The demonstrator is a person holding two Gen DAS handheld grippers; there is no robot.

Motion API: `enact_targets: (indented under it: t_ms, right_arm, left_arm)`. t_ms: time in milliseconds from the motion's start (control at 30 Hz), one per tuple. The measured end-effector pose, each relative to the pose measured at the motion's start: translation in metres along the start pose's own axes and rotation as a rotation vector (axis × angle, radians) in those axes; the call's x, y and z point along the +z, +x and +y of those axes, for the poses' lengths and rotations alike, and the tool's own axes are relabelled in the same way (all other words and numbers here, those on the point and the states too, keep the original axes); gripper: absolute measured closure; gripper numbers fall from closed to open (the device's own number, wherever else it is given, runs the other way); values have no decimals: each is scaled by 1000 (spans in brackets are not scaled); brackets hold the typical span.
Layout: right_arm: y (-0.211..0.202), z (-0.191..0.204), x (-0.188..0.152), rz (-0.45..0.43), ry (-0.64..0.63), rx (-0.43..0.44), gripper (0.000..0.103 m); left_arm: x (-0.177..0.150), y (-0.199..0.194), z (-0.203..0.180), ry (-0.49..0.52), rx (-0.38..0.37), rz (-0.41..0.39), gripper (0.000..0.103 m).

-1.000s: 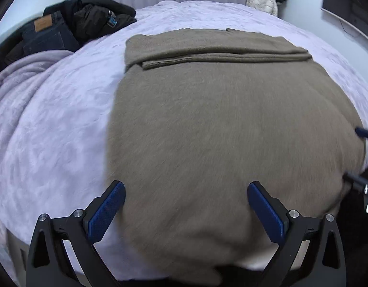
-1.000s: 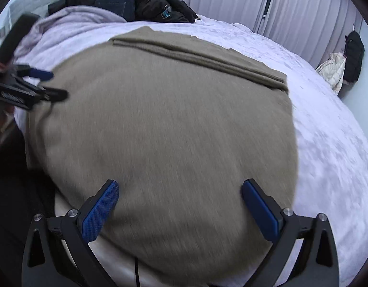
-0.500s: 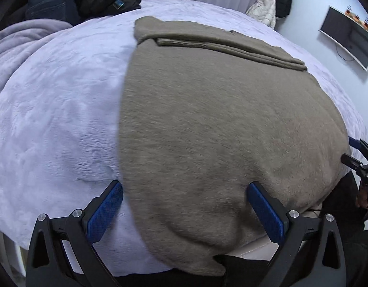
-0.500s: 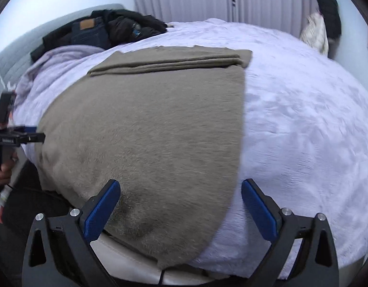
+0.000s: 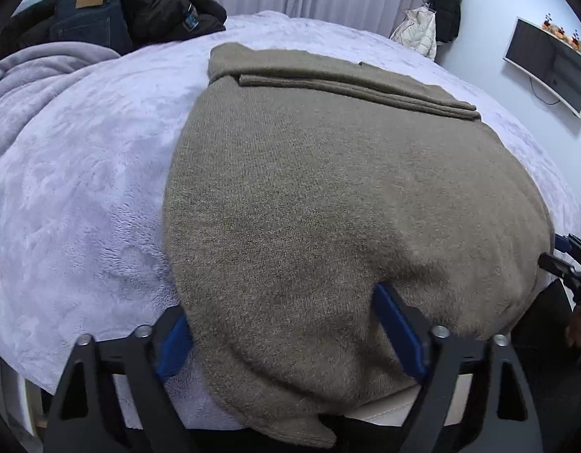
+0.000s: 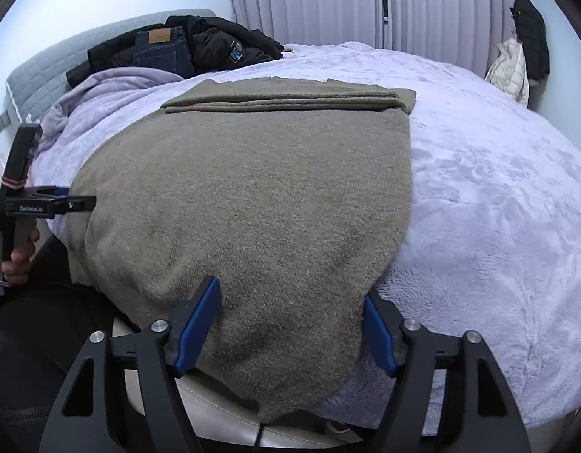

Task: Fold small clothes
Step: 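Grasp the beige sweater's edge with both grippers side by side, then lift the held sweater edge with both grippers and flip it over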

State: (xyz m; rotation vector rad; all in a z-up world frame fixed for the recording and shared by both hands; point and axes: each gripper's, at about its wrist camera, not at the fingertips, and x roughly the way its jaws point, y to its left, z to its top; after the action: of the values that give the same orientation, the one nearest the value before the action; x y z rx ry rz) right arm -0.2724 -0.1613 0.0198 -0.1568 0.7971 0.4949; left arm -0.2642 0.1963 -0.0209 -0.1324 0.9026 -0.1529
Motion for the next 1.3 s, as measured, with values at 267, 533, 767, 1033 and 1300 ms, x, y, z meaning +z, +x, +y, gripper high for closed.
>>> enact_targets:
  t_ms: [267,533,767,1033,1300]
  right_arm:
    - [7,-18,8,4,38,54,71]
    - [-12,-23,15,-4,55,152,80]
    - [3,-15,-1,27,23,176,33]
    - [9,-3,-8,60,-27,109,74]
    - [-17,-24,10,1,62,253,90]
  left_arm:
    - [12,-9,11,0,-48,-27,81]
    - [12,-7,10,23,-57,-2,79]
    - [-3,-2,-16,136,-34,60,6]
    - [-3,-5,0,54,-66,70,86]
    - [9,-34,6,10,-121,3,93]
